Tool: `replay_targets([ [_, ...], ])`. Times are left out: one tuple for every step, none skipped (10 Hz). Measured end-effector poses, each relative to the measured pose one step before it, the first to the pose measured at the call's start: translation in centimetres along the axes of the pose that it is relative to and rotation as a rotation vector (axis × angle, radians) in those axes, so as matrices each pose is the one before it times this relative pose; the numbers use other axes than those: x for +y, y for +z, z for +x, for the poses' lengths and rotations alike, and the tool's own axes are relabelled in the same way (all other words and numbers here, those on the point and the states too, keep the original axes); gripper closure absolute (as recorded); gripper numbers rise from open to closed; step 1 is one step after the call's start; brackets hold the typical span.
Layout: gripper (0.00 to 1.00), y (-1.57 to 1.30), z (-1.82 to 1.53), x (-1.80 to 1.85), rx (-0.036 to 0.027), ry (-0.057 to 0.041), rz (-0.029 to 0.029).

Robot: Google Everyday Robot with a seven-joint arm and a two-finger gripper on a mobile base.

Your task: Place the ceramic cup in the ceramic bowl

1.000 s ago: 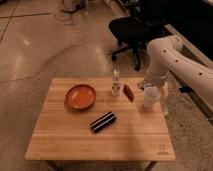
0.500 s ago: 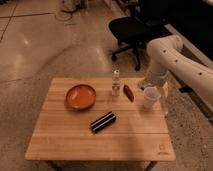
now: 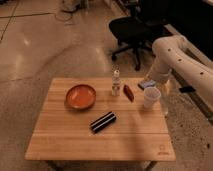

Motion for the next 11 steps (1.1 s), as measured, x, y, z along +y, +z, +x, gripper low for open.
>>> replay_targets([
  [0.20,0.340,1.037,0.645,0.00135,0.01640,0.00988],
  [0.20,0.318,0.881,0.576,-0.00022,0.01370,0.01209],
  [0.20,0.658,0.800,0.747,-0.00812,0.00949,0.01900],
  [0.20,0.654,0.316,0.583,-0.00596,-0.00172,0.00504],
  [0.20,1.093,0.161,0.580,-0.00826,-0.01025,-0.00350],
  [0.20,1.171,0.166,0.511,-0.00800,-0.01019,-0.00681],
  [0.20,0.911,0.239,0.543,-0.00563,-0.00334,-0.00717],
  [0.20,0.922,0.230,0.592,-0.00862,-0.00017,-0.00444],
  [0.20,0.652,0.205,0.564,-0.00681,0.00207,-0.00156],
  [0.20,0.785,0.148,0.347,-0.00795,-0.00147,-0.00151],
  [0.20,0.517,0.124,0.006,-0.00299,-0.00543,0.00394],
])
